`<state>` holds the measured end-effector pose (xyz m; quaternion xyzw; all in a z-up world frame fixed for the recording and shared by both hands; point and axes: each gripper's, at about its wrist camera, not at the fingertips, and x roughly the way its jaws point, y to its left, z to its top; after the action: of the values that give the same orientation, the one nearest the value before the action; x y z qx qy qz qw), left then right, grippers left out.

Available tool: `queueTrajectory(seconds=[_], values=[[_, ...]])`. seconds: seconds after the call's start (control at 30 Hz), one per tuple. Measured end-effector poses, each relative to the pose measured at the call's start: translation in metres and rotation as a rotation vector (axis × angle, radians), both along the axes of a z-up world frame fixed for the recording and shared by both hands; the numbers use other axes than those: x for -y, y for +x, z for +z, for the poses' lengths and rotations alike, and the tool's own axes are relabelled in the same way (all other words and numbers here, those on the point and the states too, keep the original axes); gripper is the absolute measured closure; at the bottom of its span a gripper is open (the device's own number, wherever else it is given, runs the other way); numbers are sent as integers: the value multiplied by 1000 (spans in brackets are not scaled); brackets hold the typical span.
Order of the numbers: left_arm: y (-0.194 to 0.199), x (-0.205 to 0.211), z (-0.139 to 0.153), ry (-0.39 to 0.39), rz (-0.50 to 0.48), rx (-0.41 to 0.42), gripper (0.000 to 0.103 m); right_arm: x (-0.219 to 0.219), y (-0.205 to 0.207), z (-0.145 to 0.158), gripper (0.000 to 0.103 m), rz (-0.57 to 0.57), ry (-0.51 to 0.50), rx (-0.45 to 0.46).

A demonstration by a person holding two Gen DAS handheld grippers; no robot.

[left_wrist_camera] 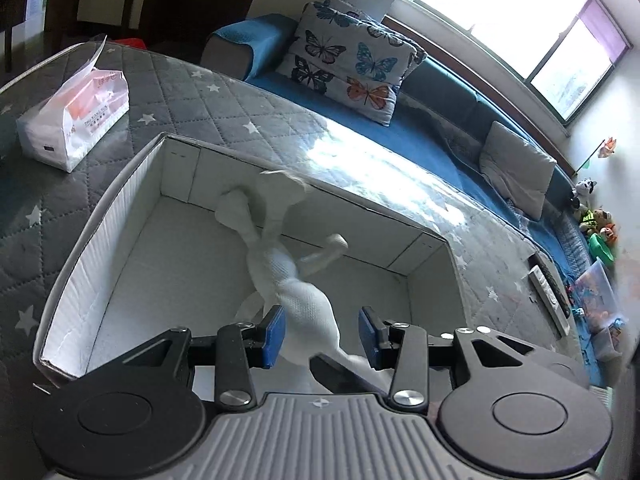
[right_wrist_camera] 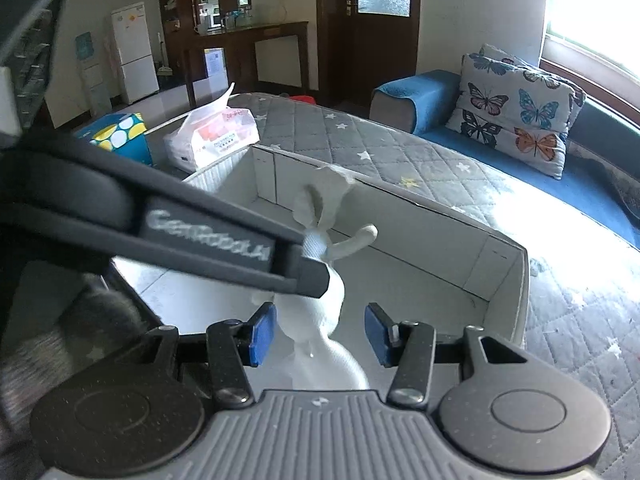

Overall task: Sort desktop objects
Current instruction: 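Lower the rabbit into the shoebox and open both grippers, then move both grippers back to the tan peanut-shaped toy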

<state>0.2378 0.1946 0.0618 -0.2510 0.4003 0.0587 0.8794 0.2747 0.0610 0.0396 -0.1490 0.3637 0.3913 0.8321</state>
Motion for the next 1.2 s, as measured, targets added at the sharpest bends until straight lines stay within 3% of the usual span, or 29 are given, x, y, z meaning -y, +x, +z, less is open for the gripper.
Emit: queueTrajectory(seconds=[0.17,0.37,0.53,0.7,0.97,1.2], values=[[-2,-1,5,11,-11,14,60,-3,5,-4,53,-11,-13,-10],[-19,6,13,83,-22,45,60,10,-3,6,53,-16,-2,8],[-43,18,20,122,-54,92,60,36,-28,20,53,-13,21,41],[-71,33,24,148,-98,128,60,63,-54,34,46,-11,45,75],[-105,66,14,126,-197,125,60,116,-106,48,40,-10,73,118],[-120,95,-3,100,-294,98,60,154,-149,41,38,-15,77,114]])
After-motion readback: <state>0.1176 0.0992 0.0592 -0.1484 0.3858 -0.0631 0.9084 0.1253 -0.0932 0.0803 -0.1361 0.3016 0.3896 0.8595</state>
